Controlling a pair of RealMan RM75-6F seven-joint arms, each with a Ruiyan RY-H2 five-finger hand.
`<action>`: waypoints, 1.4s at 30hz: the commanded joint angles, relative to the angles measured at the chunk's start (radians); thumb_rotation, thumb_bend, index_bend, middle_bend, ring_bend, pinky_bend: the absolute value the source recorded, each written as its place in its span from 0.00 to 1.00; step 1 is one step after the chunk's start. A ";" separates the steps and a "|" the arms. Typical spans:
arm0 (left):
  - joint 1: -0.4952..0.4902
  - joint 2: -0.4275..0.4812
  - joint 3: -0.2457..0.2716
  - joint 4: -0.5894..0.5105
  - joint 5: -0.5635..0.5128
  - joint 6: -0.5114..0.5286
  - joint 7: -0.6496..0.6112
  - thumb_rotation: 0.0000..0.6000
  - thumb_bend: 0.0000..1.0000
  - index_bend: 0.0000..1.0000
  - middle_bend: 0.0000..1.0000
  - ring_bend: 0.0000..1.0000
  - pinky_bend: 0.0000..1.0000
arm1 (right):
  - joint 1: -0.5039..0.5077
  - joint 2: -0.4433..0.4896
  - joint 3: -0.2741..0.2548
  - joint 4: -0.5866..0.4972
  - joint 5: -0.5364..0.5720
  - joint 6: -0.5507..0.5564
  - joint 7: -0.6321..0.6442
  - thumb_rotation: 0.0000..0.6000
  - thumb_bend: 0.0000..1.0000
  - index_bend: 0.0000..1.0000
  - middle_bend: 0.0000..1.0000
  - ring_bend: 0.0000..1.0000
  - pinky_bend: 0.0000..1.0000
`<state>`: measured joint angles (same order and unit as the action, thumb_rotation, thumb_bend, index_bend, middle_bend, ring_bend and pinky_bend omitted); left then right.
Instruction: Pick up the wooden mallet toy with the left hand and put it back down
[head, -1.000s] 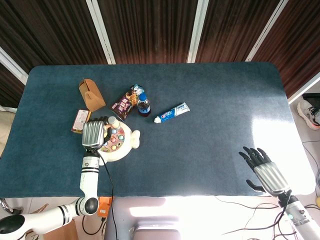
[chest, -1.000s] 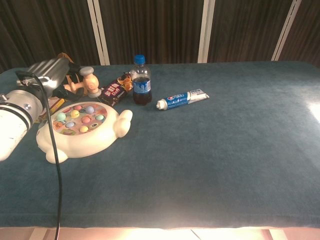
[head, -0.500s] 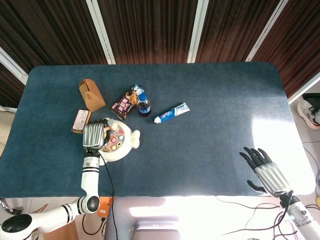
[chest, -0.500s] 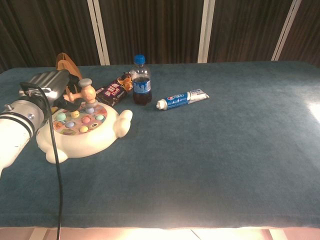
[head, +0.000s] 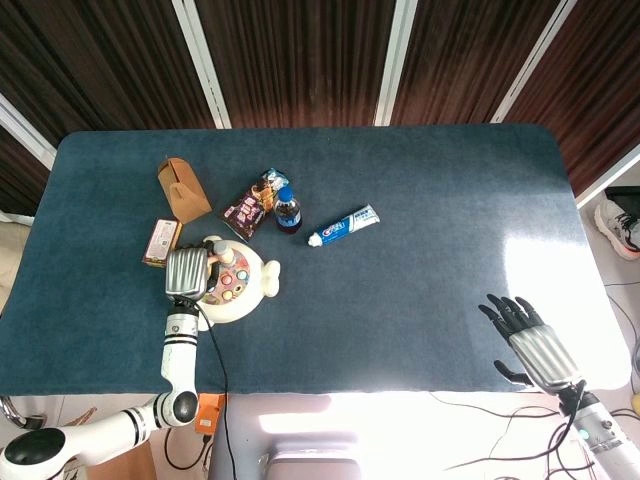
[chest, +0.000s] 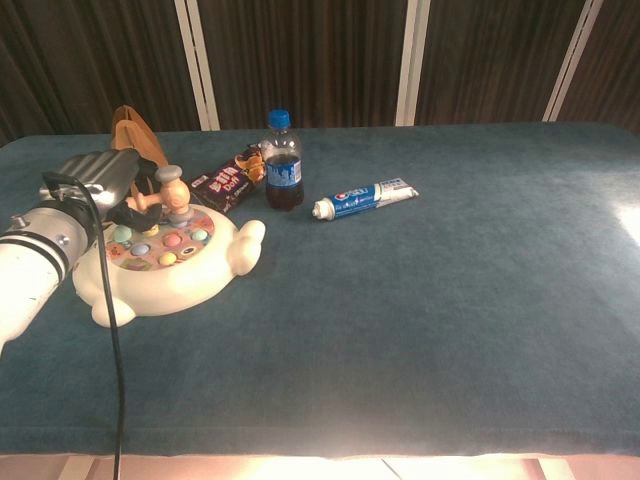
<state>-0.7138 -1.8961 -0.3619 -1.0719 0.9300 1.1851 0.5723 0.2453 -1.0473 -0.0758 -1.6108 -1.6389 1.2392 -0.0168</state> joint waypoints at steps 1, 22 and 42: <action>-0.001 -0.002 0.001 0.002 0.000 0.000 0.002 1.00 0.73 0.70 0.62 0.51 0.65 | 0.000 0.000 0.000 0.000 0.000 0.000 0.001 1.00 0.24 0.00 0.00 0.00 0.00; 0.225 0.336 0.082 -0.391 0.097 0.144 -0.156 1.00 0.70 0.70 0.62 0.49 0.65 | -0.004 0.001 -0.007 -0.004 -0.021 0.012 -0.006 1.00 0.24 0.00 0.00 0.00 0.00; 0.349 0.272 0.229 -0.016 0.218 -0.037 -0.615 1.00 0.62 0.67 0.58 0.45 0.60 | -0.005 -0.009 -0.010 -0.015 -0.014 0.001 -0.036 1.00 0.24 0.00 0.00 0.00 0.00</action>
<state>-0.3665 -1.6157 -0.1426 -1.1049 1.1362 1.1727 -0.0187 0.2399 -1.0562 -0.0862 -1.6260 -1.6531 1.2400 -0.0533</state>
